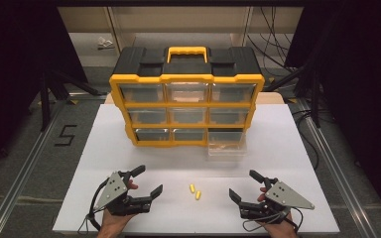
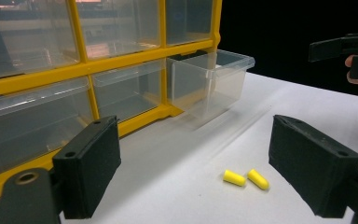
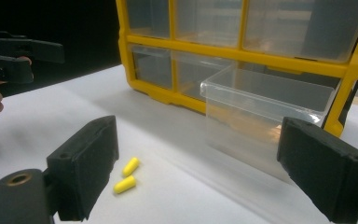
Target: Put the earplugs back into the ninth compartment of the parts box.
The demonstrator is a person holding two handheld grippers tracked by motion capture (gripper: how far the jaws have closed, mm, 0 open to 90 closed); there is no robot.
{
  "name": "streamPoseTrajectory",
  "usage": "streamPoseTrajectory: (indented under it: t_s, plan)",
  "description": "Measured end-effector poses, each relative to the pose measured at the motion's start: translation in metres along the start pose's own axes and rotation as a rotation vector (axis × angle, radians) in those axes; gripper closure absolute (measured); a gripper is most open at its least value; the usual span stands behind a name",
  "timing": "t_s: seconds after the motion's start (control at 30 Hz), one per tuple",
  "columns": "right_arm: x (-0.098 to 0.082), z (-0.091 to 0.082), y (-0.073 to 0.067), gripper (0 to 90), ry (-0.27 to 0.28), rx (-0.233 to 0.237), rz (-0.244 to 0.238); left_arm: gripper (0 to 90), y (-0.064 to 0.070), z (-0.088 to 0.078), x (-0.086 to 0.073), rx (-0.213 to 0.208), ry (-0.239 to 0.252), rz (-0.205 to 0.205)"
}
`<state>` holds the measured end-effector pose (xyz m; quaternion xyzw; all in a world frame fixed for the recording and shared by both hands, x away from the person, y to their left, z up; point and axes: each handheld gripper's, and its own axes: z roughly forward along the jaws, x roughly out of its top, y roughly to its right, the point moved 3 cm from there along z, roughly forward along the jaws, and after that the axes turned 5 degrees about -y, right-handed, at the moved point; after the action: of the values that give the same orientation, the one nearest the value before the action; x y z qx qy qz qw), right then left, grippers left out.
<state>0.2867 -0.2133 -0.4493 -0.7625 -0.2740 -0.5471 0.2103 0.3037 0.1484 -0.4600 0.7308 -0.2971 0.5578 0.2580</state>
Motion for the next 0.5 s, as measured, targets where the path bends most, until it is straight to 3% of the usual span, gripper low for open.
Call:
streamPoseTrajectory:
  t_s: [0.37, 0.5]
  plan:
    - [0.0012, 0.0011, -0.0009, 14.4, -0.003, 0.0, -0.008, 16.2, 0.0004, 0.0001, 0.0001, -0.001, 0.003, 0.004]
    - [0.0025, 0.0037, -0.0033, 15.1, -0.021, 0.02, -0.015, 16.2, 0.0005, 0.0002, 0.0001, 0.0, 0.003, 0.004]
